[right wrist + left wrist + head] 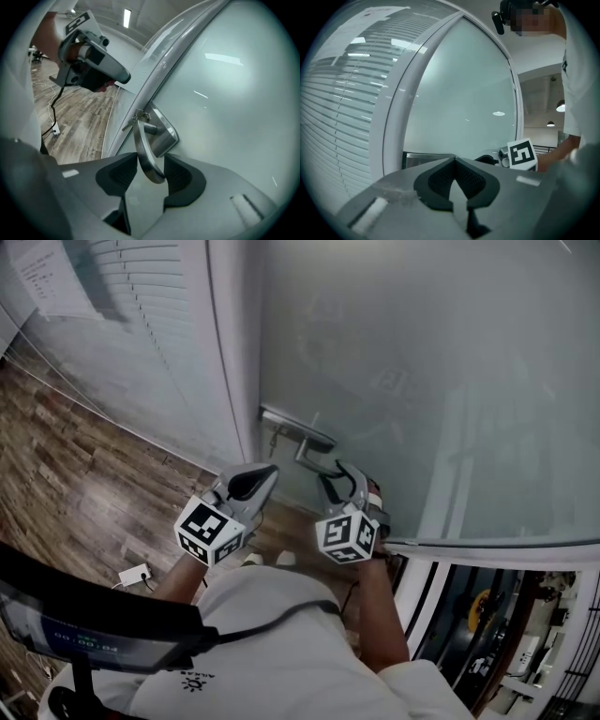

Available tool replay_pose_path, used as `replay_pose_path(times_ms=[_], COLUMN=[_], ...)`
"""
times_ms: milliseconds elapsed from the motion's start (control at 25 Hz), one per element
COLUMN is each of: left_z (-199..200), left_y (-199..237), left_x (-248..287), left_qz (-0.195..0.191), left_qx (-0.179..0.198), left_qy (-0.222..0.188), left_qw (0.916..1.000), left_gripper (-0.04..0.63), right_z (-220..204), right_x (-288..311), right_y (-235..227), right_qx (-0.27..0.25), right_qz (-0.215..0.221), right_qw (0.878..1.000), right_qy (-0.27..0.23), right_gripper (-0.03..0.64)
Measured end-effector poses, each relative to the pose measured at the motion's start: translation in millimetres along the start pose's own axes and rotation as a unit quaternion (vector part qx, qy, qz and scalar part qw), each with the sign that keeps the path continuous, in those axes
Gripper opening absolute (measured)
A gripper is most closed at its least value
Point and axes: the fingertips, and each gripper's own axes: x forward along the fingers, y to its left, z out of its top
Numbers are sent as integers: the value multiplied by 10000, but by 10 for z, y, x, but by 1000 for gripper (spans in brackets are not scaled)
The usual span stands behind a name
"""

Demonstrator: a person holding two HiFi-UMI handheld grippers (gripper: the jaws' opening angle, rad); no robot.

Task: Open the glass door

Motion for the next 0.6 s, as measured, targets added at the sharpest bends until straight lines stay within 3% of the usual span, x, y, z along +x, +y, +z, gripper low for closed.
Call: replay_pose_path(times_ms=[160,600], left_z=[-20,-82], left_y=[17,20], left_x=[74,142], left_qz=[73,189], left_qx=[-17,-40], left_qy=[33,105], left_qw=[10000,9998], left_gripper=[3,3], right_z=[-31,-28], right_x=[0,32], right_y=[11,22], right_qx=[-108,411], right_qz=[-102,-167], right_qw=[9997,9972], right_qy=[-206,-600], right_gripper=[172,176])
